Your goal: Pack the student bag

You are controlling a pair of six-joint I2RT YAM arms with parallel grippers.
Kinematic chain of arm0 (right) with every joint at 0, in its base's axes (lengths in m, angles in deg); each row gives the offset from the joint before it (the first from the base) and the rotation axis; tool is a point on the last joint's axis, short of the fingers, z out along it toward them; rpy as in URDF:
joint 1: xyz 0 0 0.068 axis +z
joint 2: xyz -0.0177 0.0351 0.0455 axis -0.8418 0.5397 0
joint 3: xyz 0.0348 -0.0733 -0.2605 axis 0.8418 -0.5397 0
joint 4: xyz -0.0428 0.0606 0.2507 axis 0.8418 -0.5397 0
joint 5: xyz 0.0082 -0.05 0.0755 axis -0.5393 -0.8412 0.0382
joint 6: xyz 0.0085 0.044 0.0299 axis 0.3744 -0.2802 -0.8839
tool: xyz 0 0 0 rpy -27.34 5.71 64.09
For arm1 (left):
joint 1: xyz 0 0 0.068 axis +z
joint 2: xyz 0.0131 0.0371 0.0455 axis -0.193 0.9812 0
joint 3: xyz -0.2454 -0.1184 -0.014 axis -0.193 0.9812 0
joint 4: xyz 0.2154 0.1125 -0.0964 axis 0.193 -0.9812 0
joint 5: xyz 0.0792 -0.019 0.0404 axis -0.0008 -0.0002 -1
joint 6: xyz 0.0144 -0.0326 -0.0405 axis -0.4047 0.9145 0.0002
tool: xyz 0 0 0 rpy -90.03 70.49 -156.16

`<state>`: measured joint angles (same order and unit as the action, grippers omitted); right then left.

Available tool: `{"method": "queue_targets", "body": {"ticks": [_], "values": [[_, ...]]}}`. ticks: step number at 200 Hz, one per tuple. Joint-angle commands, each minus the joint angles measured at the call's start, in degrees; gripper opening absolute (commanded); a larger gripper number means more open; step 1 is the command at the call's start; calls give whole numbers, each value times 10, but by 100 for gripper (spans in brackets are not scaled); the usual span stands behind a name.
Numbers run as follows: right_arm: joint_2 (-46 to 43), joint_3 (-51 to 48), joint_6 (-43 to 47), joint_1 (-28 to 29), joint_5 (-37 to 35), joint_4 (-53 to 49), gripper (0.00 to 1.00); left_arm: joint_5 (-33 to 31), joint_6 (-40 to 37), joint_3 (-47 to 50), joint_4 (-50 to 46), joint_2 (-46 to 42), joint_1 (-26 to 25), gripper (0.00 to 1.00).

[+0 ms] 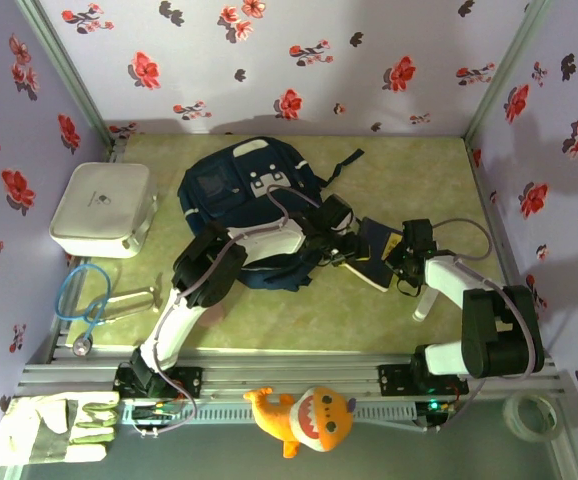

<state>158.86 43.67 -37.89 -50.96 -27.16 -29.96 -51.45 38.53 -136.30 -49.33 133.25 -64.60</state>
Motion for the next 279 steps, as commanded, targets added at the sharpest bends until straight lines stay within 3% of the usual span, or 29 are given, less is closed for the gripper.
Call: {"method": "queue_targets", "body": {"ticks": [1,49,77,109,134,163,209,279], "values": [[4,-16,-9,7,20,-30,10,-11,-16,-21,-29,13,-4,38],[-12,-18,-6,7,22,-30,12,-4,-26,-18,-22,-7,-1,14],[-47,-19,-6,7,22,-37,26,-1,-42,-9,-19,-44,4,0],[-111,-22,-11,7,37,-41,50,-19,-74,7,-27,-105,20,0],[-159,-24,-22,7,85,-19,61,-52,-96,36,-34,-163,45,0],[-183,-38,-75,9,183,81,71,-98,-109,84,-30,-231,86,0],[-149,-39,-193,73,233,259,84,-141,-72,193,45,-336,156,0],[0,6,-379,234,178,534,90,-155,62,368,258,-466,207,0]]}}
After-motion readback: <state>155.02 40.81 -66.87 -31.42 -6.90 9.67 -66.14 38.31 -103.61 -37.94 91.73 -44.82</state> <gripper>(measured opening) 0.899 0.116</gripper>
